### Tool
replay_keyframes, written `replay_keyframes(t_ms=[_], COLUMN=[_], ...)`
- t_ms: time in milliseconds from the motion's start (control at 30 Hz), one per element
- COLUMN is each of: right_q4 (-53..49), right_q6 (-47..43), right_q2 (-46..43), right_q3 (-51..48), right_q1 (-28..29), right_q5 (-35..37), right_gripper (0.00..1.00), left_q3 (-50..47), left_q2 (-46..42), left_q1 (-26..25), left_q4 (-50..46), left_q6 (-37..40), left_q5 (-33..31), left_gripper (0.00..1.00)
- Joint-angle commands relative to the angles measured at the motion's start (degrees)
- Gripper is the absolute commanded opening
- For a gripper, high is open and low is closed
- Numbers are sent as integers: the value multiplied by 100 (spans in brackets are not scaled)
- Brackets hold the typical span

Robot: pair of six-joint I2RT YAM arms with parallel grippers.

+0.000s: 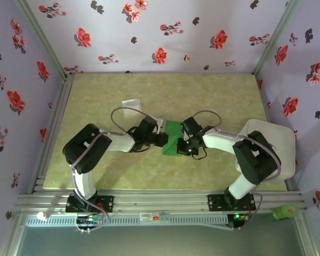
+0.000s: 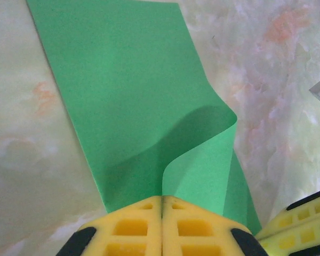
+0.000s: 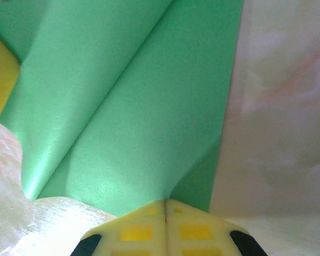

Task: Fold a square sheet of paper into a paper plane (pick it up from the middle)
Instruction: Fold the triangle a second time at the center of the table.

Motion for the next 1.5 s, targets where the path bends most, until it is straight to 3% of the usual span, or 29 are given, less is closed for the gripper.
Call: replay_keyframes(t_ms=[0, 1200, 1467], right_q4=[-426, -485, -191], right_q6=[-94, -117, 163], right_q2=[48, 84, -215], right_q3=[-28, 2, 188], right_q1=[-37, -40, -58], right_q5=[95, 125, -82], right_gripper=[6, 8, 16], left_q3=[175, 572, 187], left_q2=[78, 581, 361], left_q1=[78, 123, 100], left_q4=[-178, -812, -459], left_q6=[-24, 429, -76], left_q5=[100, 284, 327], left_gripper=[8, 9, 8])
